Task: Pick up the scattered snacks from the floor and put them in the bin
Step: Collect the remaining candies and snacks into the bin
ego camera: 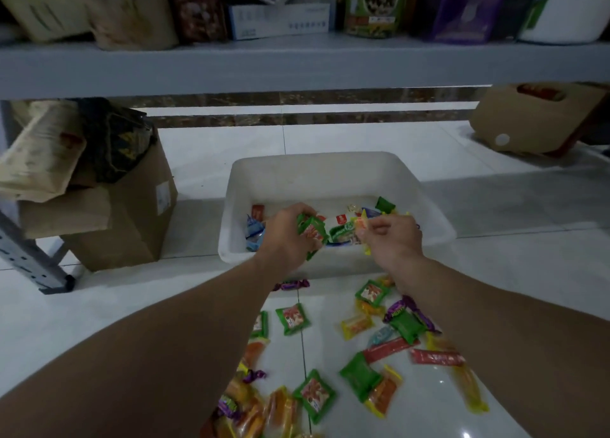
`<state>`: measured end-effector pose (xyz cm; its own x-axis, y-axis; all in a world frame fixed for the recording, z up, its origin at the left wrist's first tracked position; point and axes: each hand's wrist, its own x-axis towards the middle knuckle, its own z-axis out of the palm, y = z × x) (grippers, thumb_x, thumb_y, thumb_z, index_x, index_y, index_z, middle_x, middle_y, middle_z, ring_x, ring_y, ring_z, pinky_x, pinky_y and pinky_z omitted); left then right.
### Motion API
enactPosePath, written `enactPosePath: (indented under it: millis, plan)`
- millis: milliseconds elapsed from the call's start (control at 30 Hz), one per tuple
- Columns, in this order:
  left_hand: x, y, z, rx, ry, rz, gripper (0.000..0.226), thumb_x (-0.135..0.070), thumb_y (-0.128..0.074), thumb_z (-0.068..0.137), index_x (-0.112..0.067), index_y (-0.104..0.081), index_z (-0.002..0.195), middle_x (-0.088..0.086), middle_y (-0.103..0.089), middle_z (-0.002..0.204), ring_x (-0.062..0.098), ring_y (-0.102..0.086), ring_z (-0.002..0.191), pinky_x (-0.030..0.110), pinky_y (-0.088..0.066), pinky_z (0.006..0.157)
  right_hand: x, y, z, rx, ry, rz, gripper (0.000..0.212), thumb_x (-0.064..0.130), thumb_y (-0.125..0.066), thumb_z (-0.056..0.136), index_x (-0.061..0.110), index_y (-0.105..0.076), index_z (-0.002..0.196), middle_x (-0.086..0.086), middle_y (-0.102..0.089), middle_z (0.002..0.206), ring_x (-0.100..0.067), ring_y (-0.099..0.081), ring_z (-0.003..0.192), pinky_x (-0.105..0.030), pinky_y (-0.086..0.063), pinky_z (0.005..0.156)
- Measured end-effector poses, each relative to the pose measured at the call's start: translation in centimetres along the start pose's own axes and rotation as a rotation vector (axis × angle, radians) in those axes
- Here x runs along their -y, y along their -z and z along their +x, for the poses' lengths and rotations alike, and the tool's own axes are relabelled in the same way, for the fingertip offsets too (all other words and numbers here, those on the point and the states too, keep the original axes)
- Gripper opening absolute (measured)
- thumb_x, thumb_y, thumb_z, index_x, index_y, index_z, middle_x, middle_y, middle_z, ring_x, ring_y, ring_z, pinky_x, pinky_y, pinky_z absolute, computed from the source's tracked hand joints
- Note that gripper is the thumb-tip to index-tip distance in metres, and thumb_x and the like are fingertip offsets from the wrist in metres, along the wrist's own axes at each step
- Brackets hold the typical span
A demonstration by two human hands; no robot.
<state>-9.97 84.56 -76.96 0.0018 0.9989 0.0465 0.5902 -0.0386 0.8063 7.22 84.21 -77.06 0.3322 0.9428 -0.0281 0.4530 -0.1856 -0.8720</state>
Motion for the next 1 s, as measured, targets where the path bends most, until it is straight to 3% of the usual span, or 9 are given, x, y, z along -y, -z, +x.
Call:
enactPosePath:
  millis: [133, 200, 300, 367, 533, 667, 767, 933, 1000]
  plan:
    - [1.2, 0.7, 1.9, 0.023, 0.005, 0.042, 0.045, -0.005, -0.078, 0.075, -0.017, -0.061, 0.115, -0.001, -0.054, 0.106, 0.017, -0.052, 0.099, 0.03, -0.05, 0.088, 1.1, -0.9, 1.5, -0.008, 0.009, -0.066, 0.012, 0.018, -0.072, 0.085, 0.015, -0.07, 0.096, 0.001, -0.064, 0.085, -0.013, -0.058, 0.081, -0.018, -0.042, 0.075]
    - [2.1, 0.7, 3.0, 0.027, 0.007, 0.038, 0.044, -0.005, -0.078, 0.075, -0.018, -0.061, 0.114, -0.002, -0.053, 0.105, 0.015, -0.05, 0.096, 0.026, -0.047, 0.083, 1.4, -1.6, 2.4, 0.027, 0.008, -0.067, 0.006, 0.017, -0.072, 0.086, 0.018, -0.067, 0.089, 0.006, -0.06, 0.076, -0.014, -0.058, 0.08, -0.021, -0.043, 0.074]
    - [3.3, 0.3, 4.6, 0.035, 0.016, 0.036, 0.045, -0.005, -0.076, 0.077, -0.018, -0.06, 0.117, -0.005, -0.049, 0.104, 0.011, -0.046, 0.095, 0.02, -0.041, 0.079, 1.4, -3.0, 3.8, 0.039, 0.002, -0.082, 0.014, 0.015, -0.072, 0.085, 0.021, -0.062, 0.076, 0.008, -0.057, 0.071, -0.016, -0.059, 0.081, -0.028, -0.049, 0.082]
    - [4.3, -0.3, 5.7, 0.05, 0.04, 0.017, 0.044, -0.004, -0.075, 0.078, -0.018, -0.06, 0.117, -0.004, -0.05, 0.104, 0.011, -0.047, 0.093, 0.019, -0.042, 0.078, 1.2, -4.0, 4.8, 0.039, -0.015, -0.096, 0.007, 0.016, -0.074, 0.084, 0.016, -0.066, 0.084, 0.002, -0.061, 0.081, -0.019, -0.06, 0.088, -0.03, -0.05, 0.087]
    - [6.7, -1.7, 7.6, 0.095, 0.083, -0.051, 0.036, -0.001, -0.071, 0.081, -0.023, -0.063, 0.109, -0.002, -0.057, 0.114, 0.013, -0.054, 0.097, 0.021, -0.05, 0.079, 0.8, -6.0, 6.8, 0.071, -0.024, -0.157, 0.023, 0.016, -0.076, 0.081, 0.006, -0.07, 0.101, -0.009, -0.068, 0.107, -0.022, -0.063, 0.102, -0.032, -0.05, 0.094]
    - [7.6, -2.1, 8.9, 0.106, 0.132, -0.071, 0.041, 0.0, -0.071, 0.081, -0.022, -0.064, 0.115, 0.004, -0.058, 0.125, 0.021, -0.057, 0.108, 0.032, -0.051, 0.095, 0.3, -6.9, 8.1, 0.088, -0.045, -0.168, 0.021, 0.018, -0.075, 0.082, 0.009, -0.07, 0.101, -0.009, -0.067, 0.108, -0.019, -0.061, 0.098, -0.023, -0.046, 0.083]
    - [7.8, -1.8, 9.3, 0.107, 0.144, -0.037, 0.048, -0.01, -0.074, 0.08, -0.02, -0.06, 0.125, 0.003, -0.059, 0.125, 0.017, -0.057, 0.105, 0.019, -0.046, 0.086, 0.1, -7.2, 8.7, 0.108, -0.039, -0.194, 0.02, 0.018, -0.074, 0.084, 0.009, -0.069, 0.101, -0.008, -0.068, 0.101, -0.021, -0.063, 0.1, -0.02, -0.042, 0.078]
    - [7.6, -0.8, 8.3, 0.039, 0.107, 0.093, 0.04, -0.023, -0.066, 0.089, -0.022, -0.057, 0.128, 0.005, -0.062, 0.123, 0.012, -0.053, 0.088, 0.01, -0.041, 0.064, 0.2, -6.7, 7.6, 0.161, 0.073, -0.378, 0.048, 0.023, -0.068, 0.087, 0.014, -0.055, 0.132, -0.008, -0.058, 0.131, -0.023, -0.055, 0.118, -0.026, -0.042, 0.096]
    - [7.2, -0.2, 7.3, 0.012, 0.09, 0.15, 0.043, -0.028, -0.063, 0.091, -0.022, -0.053, 0.132, 0.005, -0.061, 0.126, 0.017, -0.058, 0.097, 0.019, -0.045, 0.078, 0.5, -6.5, 6.4, 0.188, 0.141, -0.396, 0.05, 0.027, -0.066, 0.089, 0.015, -0.051, 0.136, -0.007, -0.053, 0.137, -0.023, -0.051, 0.123, -0.03, -0.04, 0.101]
